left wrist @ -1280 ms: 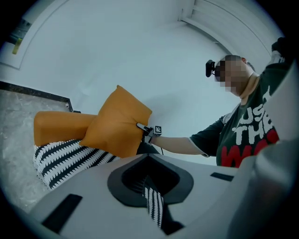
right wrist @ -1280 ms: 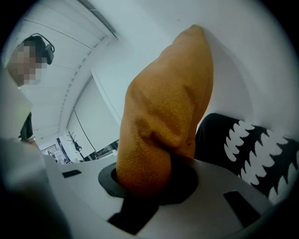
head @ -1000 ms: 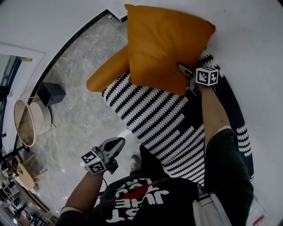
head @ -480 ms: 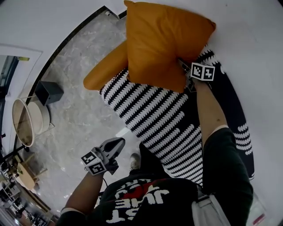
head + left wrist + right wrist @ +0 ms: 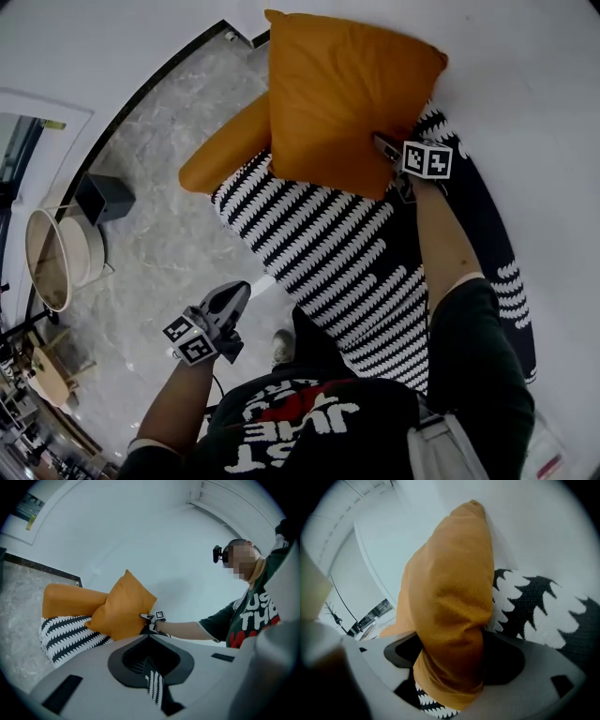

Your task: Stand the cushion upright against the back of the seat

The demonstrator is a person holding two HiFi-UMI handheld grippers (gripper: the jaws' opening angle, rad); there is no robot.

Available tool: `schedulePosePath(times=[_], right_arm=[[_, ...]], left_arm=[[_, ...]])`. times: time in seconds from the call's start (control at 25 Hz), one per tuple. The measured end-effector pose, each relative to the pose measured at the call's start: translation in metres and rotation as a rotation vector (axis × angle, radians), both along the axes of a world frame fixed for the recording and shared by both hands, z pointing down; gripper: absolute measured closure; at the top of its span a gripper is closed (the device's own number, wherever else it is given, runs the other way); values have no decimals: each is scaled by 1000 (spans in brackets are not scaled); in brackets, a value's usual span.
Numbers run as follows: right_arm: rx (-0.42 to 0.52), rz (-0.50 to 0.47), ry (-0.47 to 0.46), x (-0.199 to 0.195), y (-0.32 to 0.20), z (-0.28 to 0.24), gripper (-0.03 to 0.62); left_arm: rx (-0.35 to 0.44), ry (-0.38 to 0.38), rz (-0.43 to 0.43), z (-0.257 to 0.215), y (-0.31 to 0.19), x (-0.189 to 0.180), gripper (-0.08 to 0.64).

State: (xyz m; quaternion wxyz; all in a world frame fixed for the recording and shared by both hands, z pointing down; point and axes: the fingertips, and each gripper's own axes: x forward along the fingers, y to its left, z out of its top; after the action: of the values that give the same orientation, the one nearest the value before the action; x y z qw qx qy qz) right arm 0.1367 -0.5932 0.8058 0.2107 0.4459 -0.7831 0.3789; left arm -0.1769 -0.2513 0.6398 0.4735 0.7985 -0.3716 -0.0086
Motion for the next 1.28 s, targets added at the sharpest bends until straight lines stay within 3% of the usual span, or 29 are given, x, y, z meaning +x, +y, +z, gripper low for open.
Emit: schedulePosePath(times=[0.24, 0.52, 0.8, 0.84, 0.96, 1.08, 1.28], right_arm=[[78, 52, 32, 21, 15, -44, 210], [102, 30, 22, 33, 70, -102, 210], [156, 72, -80, 15, 152, -176, 216], [166, 85, -102, 11, 168, -187, 229], [217, 118, -165, -1, 218, -223, 380], [257, 99, -202, -16, 263, -256, 449], [304, 48, -178, -36, 344, -304, 536]], left_arm=[[27, -15, -62, -14, -4, -22, 548], [99, -50, -44, -45, 4, -33, 548], [230, -38, -49, -94, 31, -55, 549], [249, -38, -49, -101, 40, -59, 549], [306, -49, -45, -119, 73, -75, 549], [370, -55, -42, -137, 97, -93, 549], [445, -53, -52, -185, 139, -117, 549]])
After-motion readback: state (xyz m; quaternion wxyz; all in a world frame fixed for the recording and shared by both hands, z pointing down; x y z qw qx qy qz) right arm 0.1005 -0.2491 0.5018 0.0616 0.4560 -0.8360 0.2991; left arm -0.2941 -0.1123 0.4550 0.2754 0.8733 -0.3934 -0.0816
